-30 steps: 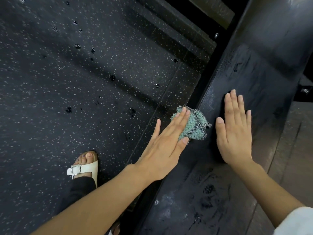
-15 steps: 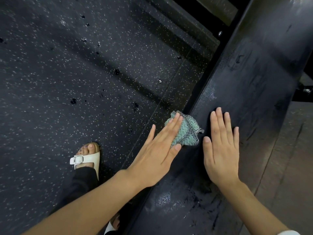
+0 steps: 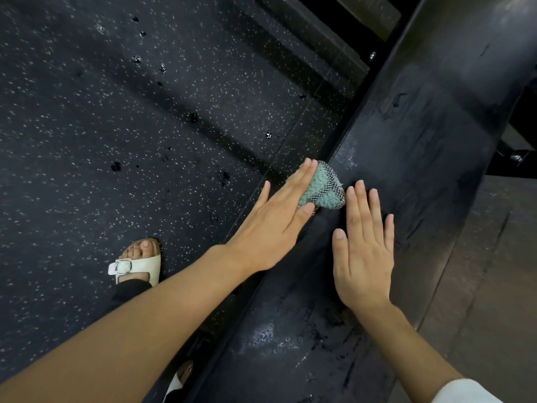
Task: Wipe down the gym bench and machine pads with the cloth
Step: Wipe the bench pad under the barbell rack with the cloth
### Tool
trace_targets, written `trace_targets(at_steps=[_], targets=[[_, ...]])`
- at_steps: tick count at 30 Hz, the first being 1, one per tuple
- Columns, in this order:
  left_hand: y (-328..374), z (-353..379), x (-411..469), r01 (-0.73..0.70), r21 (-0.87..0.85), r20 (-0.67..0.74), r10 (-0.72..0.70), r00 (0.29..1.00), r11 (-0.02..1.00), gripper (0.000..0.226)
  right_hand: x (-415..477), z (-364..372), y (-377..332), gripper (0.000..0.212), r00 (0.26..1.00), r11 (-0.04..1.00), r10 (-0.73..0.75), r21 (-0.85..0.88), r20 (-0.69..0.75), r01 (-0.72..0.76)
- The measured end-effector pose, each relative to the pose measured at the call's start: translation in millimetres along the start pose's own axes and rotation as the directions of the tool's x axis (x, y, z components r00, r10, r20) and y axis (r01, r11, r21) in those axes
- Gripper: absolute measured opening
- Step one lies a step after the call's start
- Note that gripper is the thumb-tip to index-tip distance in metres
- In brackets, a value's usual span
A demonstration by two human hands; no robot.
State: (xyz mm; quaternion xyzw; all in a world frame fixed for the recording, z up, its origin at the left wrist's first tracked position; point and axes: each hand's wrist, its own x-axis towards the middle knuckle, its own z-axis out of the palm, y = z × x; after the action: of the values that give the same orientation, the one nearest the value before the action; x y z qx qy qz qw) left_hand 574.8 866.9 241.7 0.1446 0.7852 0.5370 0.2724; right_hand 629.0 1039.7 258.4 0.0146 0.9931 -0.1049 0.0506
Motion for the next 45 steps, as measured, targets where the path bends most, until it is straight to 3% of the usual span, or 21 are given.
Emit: trace_targets(at_steps=[19, 32, 45], targets=[[-22, 29, -124, 0.059, -0.014, -0.059, -0.06, 0.996, 0.998, 0.057, 1, 4, 7, 0.057, 0.998, 0.999, -0.041, -0.002, -0.046, 0.041], [-8, 23, -64, 0.064, -0.064, -0.09, -0.07, 0.994, 0.996, 0.057, 1, 5, 7, 0.058, 0.996, 0.999, -0.052, -0.013, -0.066, 0.052], [-24, 24, -116, 0.035, 0.018, -0.023, -0.034, 0.999, 0.999, 0.056, 0, 4, 5, 0.06, 0.997, 0.999, -0.046, 0.009, -0.07, 0.046]])
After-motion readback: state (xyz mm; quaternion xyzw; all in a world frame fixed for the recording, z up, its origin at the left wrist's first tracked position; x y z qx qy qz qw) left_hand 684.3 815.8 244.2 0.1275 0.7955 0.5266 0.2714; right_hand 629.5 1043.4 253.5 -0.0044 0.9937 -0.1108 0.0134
